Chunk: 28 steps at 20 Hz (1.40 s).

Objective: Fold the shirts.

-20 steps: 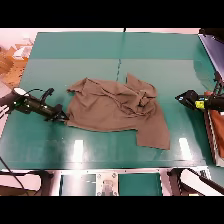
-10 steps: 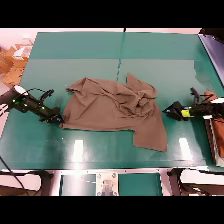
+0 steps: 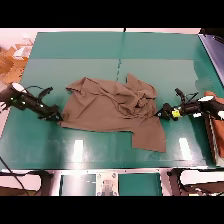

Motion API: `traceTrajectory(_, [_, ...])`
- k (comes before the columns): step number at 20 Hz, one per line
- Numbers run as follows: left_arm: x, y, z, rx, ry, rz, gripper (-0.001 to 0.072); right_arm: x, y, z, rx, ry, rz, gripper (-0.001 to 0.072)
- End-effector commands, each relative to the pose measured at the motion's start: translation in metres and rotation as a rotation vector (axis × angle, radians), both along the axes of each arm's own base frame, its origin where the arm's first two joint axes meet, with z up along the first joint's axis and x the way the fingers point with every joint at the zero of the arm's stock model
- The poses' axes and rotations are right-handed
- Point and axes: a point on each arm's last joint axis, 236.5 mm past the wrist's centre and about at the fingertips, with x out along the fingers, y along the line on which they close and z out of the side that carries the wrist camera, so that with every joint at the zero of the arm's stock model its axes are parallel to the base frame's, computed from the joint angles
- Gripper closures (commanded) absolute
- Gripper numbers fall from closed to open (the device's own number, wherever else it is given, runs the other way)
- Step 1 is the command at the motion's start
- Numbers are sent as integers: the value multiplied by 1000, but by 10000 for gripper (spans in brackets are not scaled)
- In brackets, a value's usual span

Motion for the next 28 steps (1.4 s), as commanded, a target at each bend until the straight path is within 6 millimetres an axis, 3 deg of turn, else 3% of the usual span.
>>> traceTrajectory(1, [42,-8,74,-41,-195,23,676,32,4,72,19,-168,12,695])
traceTrajectory(2, [57,-12,113,-53,-303,30,676,49,0,116,-5,-277,-2,695])
traceTrajectory(4, [78,-19,216,-59,-595,29,676,72,-8,223,-85,-538,-35,694])
traceTrajectory(6, [78,-24,338,-28,-943,35,676,70,-12,346,-182,-829,-82,694])
traceTrajectory(8, [48,-27,461,32,-1304,60,676,43,-16,458,-273,-1095,-152,694])
traceTrajectory(9, [23,-29,520,57,-1485,88,676,22,-17,506,-321,-1216,-186,694])
traceTrajectory(10, [-5,-31,566,73,-1633,112,676,2,-16,542,-366,-1316,-209,694])
traceTrajectory(11, [-38,-35,607,83,-1769,132,676,-21,-14,575,-412,-1410,-234,694])
traceTrajectory(13, [-89,-41,655,91,-1945,161,676,-61,-11,624,-491,-1568,-310,693])
traceTrajectory(15, [-115,-41,671,108,-2021,185,676,-96,-17,661,-588,-1701,-422,693])
traceTrajectory(18, [-109,-36,659,147,-1970,190,676,-135,-18,689,-706,-1813,-510,693])
traceTrajectory(21, [-80,-17,632,180,-1843,255,675,-127,-27,679,-742,-1774,-513,693])
traceTrajectory(22, [-67,-14,619,186,-1796,255,675,-115,-32,667,-727,-1731,-502,693])
traceTrajectory(24, [-30,-10,575,172,-1647,234,675,-76,-44,624,-640,-1592,-469,693])
traceTrajectory(26, [9,-13,514,110,-1450,201,675,-32,-58,564,-527,-1433,-449,693])
traceTrajectory(28, [50,-20,444,21,-1260,153,675,11,-75,488,-422,-1260,-446,693])
